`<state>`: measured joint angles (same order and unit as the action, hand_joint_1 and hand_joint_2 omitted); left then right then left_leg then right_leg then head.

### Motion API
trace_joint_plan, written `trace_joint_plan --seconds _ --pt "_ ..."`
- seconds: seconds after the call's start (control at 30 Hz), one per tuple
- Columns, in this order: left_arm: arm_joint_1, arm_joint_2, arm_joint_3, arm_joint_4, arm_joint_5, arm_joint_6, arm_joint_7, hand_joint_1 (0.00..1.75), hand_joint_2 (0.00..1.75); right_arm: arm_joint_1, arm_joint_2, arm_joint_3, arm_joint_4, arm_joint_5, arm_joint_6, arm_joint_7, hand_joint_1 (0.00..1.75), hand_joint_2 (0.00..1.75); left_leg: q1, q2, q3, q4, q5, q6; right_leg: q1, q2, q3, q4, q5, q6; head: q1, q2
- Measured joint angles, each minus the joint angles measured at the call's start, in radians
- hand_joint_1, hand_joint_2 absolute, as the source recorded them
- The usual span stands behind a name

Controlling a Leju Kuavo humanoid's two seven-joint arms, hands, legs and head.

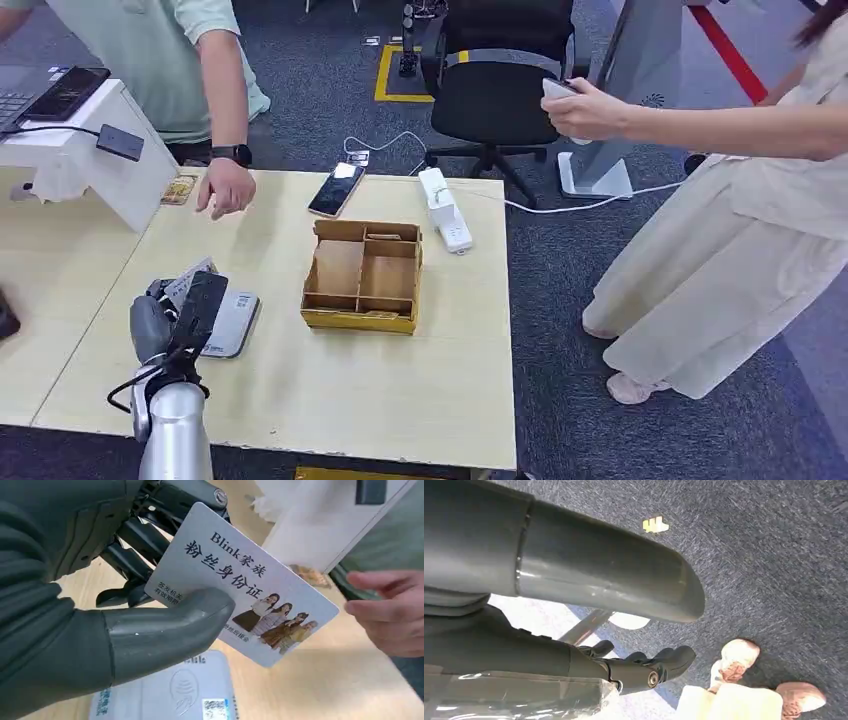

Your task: Pass the card to the sensor for recognition and then transmit it.

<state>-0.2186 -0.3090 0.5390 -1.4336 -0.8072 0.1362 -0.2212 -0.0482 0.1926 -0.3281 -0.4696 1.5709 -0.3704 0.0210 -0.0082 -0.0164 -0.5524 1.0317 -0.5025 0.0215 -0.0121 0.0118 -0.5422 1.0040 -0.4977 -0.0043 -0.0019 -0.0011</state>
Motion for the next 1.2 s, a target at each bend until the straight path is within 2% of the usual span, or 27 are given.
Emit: trace_joint_plan --seconds 0.33,0.57,1.07,1.1,1.13,1.17,1.2 --pt "-0.002 0.0 -0.026 -0.025 -0.024 0.017 -0.001 1.75 1.75 -0.01 0.0 0.006 0.009 0.0 0.001 0.0 0.0 0.0 0.0 0.0 0.0 0.0 0.0 0.0 0.0 0.0 0.0 0.0 0.0 0.0 0.0 0.0" --pt "-0.032 0.0 -0.058 -0.053 -0.134 0.074 0.02 1.75 1.75 -0.018 0.0 0.012 0.018 0.0 0.001 -0.003 0.0 0.0 0.0 0.0 0.0 0.0 0.0 0.0 0.0 0.0 0.0 0.0 0.0 0.0 0.0 0.0" --pt "-0.078 -0.011 -0.092 -0.099 -0.143 0.074 0.031 1.75 1.75 -0.023 0.0 0.025 0.027 0.0 0.003 0.0 0.0 0.0 0.0 0.0 0.0 0.0 0.0 0.0 0.0 0.0 0.0 0.0 0.0 0.0 0.0 0.0" --pt "-0.08 -0.012 -0.095 -0.104 -0.141 0.073 0.029 1.41 1.75 -0.023 0.0 0.026 0.027 0.0 0.003 0.001 0.0 0.0 0.0 0.0 0.0 0.0 0.0 0.0 0.0 0.0 0.0 0.0 0.0 0.0 0.0 0.0" --pt "-0.081 -0.014 -0.098 -0.11 -0.138 0.069 0.022 0.37 1.75 -0.023 0.0 0.027 0.027 0.0 0.003 0.002 0.0 0.0 0.0 0.0 0.0 0.0 0.0 0.0 0.0 0.001 0.0 0.0 0.0 0.0 0.0 0.0" --pt "-0.081 -0.015 -0.101 -0.117 -0.135 0.066 0.013 0.02 1.75 -0.023 0.0 0.028 0.027 0.0 0.003 0.004 0.0 0.0 0.0 0.0 0.0 0.0 0.0 0.0 0.0 0.001 0.0 0.0 0.0 0.0 0.0 0.0" --pt "-0.081 -0.016 -0.106 -0.122 -0.134 0.065 0.007 0.0 1.75 -0.024 0.0 0.029 0.027 0.0 0.003 0.004 0.0 0.0 0.0 0.0 -0.001 0.0 0.0 0.0 0.0 0.001 -0.001 0.0 0.0 0.0 0.0 0.0"
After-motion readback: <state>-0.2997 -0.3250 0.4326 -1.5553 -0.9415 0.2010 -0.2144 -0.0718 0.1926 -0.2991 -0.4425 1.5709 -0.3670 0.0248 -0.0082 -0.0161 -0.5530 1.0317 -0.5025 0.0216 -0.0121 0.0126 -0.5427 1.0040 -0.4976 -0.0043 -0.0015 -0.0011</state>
